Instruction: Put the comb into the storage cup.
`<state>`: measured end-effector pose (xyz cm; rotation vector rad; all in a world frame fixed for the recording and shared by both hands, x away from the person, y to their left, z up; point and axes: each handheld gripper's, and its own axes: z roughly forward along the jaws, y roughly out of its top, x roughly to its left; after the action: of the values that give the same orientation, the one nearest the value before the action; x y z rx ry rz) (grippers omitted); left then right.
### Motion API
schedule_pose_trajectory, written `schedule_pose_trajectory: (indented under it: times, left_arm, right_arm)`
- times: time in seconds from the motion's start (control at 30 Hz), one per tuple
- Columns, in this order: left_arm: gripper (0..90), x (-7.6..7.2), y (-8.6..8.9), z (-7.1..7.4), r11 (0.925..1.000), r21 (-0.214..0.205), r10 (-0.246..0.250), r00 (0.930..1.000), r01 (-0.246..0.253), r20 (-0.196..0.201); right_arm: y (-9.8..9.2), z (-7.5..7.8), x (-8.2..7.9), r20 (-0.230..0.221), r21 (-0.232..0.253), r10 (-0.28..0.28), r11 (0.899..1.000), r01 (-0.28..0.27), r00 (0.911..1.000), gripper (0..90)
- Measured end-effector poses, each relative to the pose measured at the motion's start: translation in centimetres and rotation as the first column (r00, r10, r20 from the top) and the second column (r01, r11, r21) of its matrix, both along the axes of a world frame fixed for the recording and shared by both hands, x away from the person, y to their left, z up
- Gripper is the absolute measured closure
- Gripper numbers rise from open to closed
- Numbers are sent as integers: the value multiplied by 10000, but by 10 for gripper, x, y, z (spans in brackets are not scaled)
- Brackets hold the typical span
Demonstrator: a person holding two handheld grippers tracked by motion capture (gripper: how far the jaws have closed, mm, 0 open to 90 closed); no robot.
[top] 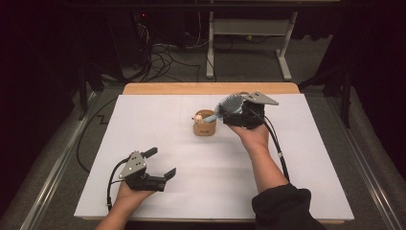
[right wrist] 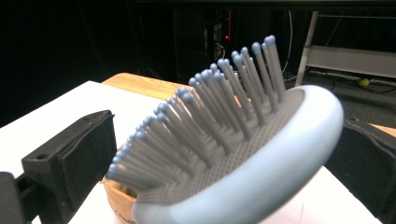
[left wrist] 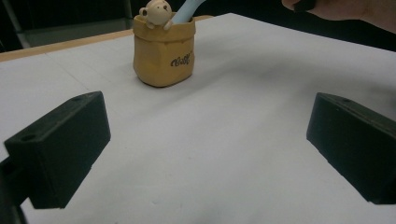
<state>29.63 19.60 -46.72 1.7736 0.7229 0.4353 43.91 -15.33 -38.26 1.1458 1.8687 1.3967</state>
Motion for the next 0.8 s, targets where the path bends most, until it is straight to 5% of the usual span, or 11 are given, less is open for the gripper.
schedule_pose_trajectory:
  times: [0.47, 0.8]
  left_arm:
    - [8, 1, 3, 2, 9995, -322, -51, 9998, 45, -187]
    - [6, 3, 6, 2, 9994, -347, 13, 9998, -19, -193]
  right_arm:
    - [-2, -3, -14, 20, -80, 165, 9998, -165, 9999, 2]
    - [-11, -19, -29, -105, -233, 250, 9994, -253, 9996, 2]
